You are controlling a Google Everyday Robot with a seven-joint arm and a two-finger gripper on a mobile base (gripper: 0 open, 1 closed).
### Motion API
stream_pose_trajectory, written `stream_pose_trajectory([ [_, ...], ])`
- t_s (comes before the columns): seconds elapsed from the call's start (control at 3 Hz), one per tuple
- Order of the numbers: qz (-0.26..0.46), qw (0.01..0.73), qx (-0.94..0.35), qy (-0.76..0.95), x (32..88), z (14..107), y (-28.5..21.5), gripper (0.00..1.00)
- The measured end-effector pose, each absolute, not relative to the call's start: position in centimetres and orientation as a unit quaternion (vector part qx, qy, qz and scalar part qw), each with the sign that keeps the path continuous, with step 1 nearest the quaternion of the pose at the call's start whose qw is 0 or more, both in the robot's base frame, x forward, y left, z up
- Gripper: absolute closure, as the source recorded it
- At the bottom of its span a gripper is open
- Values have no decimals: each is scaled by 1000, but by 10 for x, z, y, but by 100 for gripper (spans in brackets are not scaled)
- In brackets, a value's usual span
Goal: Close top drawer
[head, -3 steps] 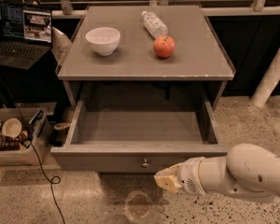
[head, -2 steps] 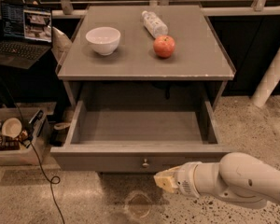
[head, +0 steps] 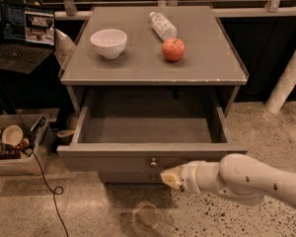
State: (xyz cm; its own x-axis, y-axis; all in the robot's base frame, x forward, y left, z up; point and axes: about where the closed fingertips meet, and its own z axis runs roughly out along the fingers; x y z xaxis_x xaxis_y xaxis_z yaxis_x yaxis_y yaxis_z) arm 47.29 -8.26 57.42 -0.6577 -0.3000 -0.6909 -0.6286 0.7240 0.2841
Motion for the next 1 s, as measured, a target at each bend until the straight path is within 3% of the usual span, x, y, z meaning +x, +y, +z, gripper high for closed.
stream_pose_trajectory([
  [1.0, 204, 351, -274, 872, 533, 587, -99, 100],
])
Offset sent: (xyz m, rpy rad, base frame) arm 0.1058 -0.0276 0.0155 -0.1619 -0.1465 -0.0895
